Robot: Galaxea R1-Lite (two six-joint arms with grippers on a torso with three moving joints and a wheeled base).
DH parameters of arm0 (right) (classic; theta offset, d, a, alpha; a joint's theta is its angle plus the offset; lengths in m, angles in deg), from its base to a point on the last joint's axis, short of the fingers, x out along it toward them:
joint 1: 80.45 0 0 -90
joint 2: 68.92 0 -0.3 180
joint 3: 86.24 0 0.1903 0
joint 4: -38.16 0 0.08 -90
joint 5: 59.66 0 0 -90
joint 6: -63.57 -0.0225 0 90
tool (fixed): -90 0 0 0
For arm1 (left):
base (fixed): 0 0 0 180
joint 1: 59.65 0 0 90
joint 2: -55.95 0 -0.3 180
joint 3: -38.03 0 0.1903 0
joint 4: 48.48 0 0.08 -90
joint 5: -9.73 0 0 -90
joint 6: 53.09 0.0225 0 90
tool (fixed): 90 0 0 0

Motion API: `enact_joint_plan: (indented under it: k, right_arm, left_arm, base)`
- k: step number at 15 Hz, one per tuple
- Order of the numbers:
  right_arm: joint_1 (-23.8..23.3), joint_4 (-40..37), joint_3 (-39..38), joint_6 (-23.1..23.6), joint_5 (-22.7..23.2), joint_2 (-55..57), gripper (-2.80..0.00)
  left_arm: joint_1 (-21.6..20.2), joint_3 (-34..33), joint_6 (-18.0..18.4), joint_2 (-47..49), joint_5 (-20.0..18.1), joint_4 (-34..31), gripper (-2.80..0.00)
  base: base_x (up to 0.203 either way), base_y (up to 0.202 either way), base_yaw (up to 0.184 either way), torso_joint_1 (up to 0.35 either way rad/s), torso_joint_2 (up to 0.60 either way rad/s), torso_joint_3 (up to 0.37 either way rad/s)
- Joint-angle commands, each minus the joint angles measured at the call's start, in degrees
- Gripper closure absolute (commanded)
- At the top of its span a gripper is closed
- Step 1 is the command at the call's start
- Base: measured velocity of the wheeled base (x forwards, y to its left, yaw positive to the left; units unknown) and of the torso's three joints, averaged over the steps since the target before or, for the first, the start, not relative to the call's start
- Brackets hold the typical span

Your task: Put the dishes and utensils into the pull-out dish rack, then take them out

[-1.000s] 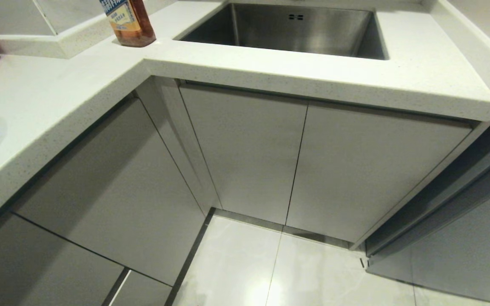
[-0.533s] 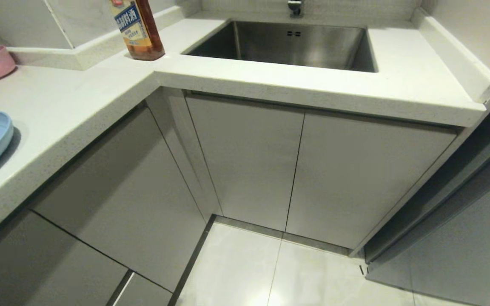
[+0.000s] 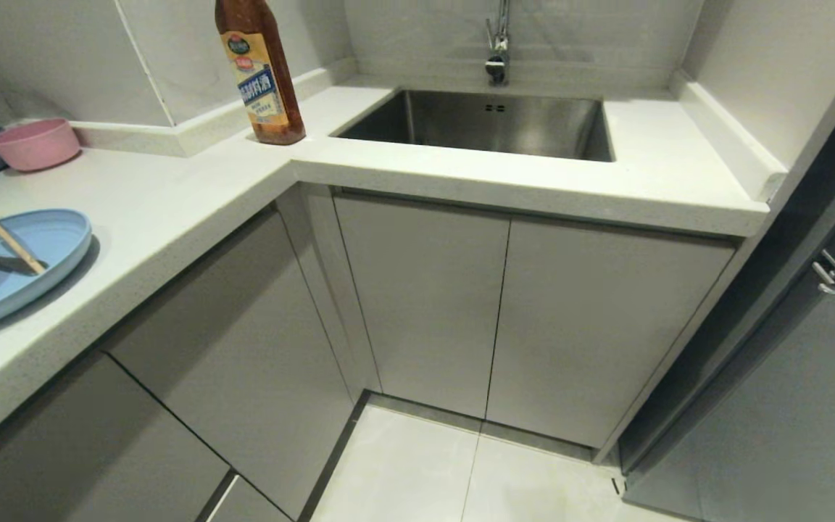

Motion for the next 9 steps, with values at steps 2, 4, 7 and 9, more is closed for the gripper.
enact_joint_plan:
  k: [2,4,7,9]
  right_arm:
    - [0.0,0.0,0.0,0.0,0.0,0.0,0.00]
    - [0.0,0.0,0.0,0.0,0.0,0.0,0.00]
    - [0.0,0.0,0.0,0.0,0.0,0.0,0.00]
    - [0.0,0.0,0.0,0.0,0.0,0.0,0.00]
  left_arm:
    - [0.0,-0.1,0.0,0.1,0.0,0.0,0.00]
    - [0.0,-0.1,0.0,0.1,0.0,0.0,0.00]
    - [0.0,-0.1,0.0,0.1,0.0,0.0,0.00]
    - [0.0,-0.1,-0.1,0.1,0.0,0.0,0.00]
  base:
    - [0.000,0.000,0.000,0.001,0.00,0.203]
    - [0.000,0.000,0.000,0.001,0.00,0.202]
    - [0.000,0.000,0.000,0.000,0.00,0.198]
    - [0.000,0.000,0.000,0.001,0.00,0.204]
